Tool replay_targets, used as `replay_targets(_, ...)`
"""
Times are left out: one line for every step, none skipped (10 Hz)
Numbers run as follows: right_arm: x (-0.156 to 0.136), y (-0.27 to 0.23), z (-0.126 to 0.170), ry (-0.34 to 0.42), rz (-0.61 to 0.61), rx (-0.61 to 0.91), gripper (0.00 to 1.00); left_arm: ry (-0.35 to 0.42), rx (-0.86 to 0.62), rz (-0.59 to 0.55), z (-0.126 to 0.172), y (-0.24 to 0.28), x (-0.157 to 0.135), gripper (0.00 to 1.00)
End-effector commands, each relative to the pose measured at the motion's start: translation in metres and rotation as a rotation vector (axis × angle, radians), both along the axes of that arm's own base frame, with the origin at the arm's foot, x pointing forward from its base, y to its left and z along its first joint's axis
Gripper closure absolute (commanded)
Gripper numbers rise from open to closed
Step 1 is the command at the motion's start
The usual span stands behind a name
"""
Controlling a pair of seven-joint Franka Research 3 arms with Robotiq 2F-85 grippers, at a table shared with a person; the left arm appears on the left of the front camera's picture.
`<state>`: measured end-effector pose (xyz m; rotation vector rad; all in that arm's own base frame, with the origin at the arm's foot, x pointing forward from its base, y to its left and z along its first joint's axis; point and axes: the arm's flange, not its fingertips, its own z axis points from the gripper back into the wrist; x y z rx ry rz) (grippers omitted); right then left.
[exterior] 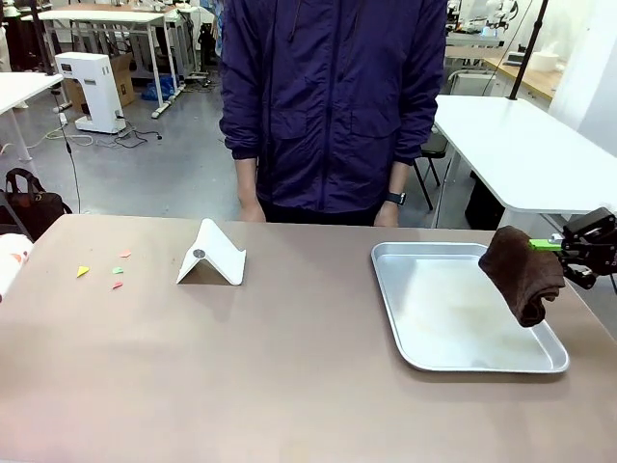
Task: Clean the surface of the table.
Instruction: Clean the area not pointed to by the person.
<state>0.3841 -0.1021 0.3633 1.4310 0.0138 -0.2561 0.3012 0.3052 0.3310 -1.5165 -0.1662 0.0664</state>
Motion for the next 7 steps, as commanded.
replay_targets(0.0016, 0.0001, 0.0058, -0.012, 0.005, 0.012, 0.89, 0.002, -0.006, -0.002, 0.0052, -0.0022, -0.0025, 1.00)
replay_targets(0.0016, 0.0001, 0.0058, -0.012, 0.005, 0.012, 0.89, 0.002, -0.006, -0.002, 0.0052, -0.0022, -0.0025, 1.00)
replay_targets(0.0016, 0.0001, 0.0058, -0.012, 0.005, 0.012, 0.89, 0.002, -0.006, -0.002, 0.0052, -0.0022, -0.0025, 1.00)
replay_targets(0.0016, 0.0001, 0.0058, -0.012, 0.005, 0.012, 0.89, 0.002, -0.006, -0.002, 0.0052, -0.0022, -0.0025, 1.00)
replay_targets(0.0016, 0.0001, 0.0058, -0.012, 0.005, 0.012, 0.89, 0.002, -0.006, -0.002, 0.0052, -0.0022, -0.0025, 1.00)
replay_targets(0.0016, 0.0001, 0.0058, -0.012, 0.005, 0.012, 0.89, 0.002, -0.006, -0.002, 0.0052, -0.0022, -0.0025, 1.00)
replay_targets(0.0016, 0.0001, 0.0058, -0.012, 0.005, 0.012, 0.89, 0.002, -0.006, -0.002, 0.0052, -0.0022, -0.0025, 1.00)
